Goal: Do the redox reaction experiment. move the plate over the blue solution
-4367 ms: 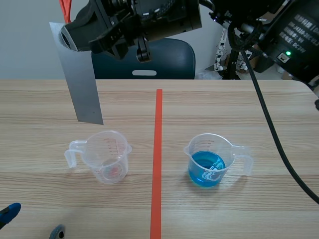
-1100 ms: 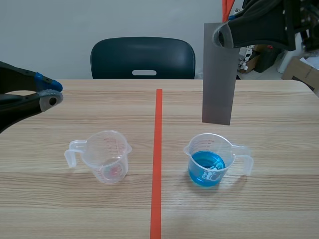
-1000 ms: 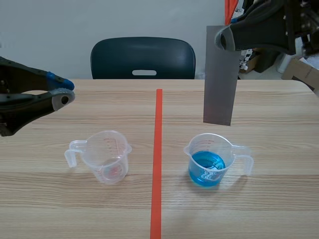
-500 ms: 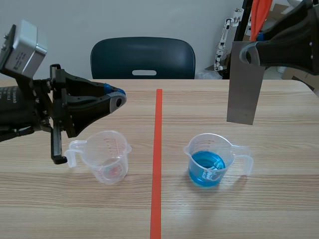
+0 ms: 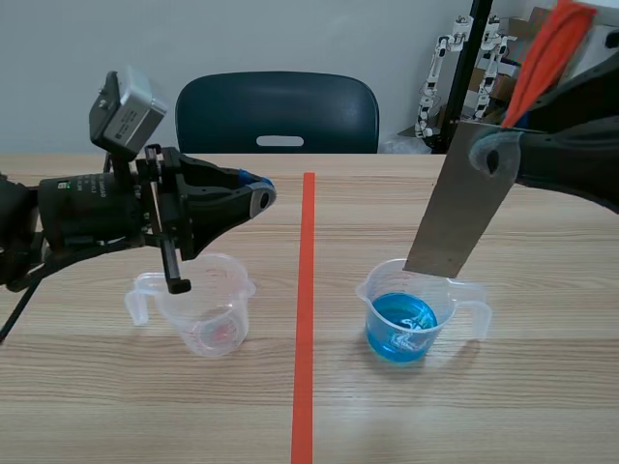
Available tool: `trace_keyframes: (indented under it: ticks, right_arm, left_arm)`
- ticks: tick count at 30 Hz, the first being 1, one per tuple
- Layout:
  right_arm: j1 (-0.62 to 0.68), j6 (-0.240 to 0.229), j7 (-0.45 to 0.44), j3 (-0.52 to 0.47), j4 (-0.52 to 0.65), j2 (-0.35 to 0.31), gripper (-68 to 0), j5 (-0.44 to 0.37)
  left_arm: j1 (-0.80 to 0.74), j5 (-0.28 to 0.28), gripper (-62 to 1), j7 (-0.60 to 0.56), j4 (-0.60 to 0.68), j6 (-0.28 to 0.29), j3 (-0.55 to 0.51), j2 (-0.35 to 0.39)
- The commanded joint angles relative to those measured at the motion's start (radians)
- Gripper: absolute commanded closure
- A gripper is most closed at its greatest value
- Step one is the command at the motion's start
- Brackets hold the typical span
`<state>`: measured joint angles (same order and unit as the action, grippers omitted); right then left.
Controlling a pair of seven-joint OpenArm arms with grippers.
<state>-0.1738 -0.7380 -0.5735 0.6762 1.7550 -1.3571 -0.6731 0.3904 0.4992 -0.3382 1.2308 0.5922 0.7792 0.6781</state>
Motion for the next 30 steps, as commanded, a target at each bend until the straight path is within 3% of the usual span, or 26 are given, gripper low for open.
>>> trace_keyframes:
  ticks: [1, 8, 16, 20, 24, 30]
  right_arm:
    - [0.002, -0.008, -0.053, -0.006, -0.006, -0.026, -0.6, -0.003]
    - [0.03, -0.003, -0.144, -0.006, -0.089, -0.031, -0.6, 0.001]
    - [0.036, -0.003, -0.209, -0.006, -0.162, -0.029, -0.6, 0.0]
    - [0.036, -0.003, -0.213, -0.006, -0.164, -0.017, -0.6, 0.0]
    - [0.046, 0.002, -0.199, -0.006, -0.175, 0.011, -0.6, 0.0]
    - [0.047, 0.004, -0.184, -0.006, -0.194, 0.042, -0.6, -0.008]
  left_arm:
    - [0.037, 0.014, -1.5, 0.0, -0.005, -0.002, 0.017, -0.024]
    - [0.113, 0.013, -1.5, 0.007, -0.077, -0.001, 0.115, -0.095]
    - [0.14, 0.006, -1.5, 0.075, -0.092, 0.004, 0.155, -0.149]
    - [0.142, 0.0, -1.5, 0.075, -0.092, 0.005, 0.164, -0.157]
    - [0.148, -0.063, -1.5, 0.077, -0.092, 0.005, 0.164, -0.167]
    - [0.159, -0.063, -1.5, 0.084, -0.093, 0.006, 0.165, -0.168]
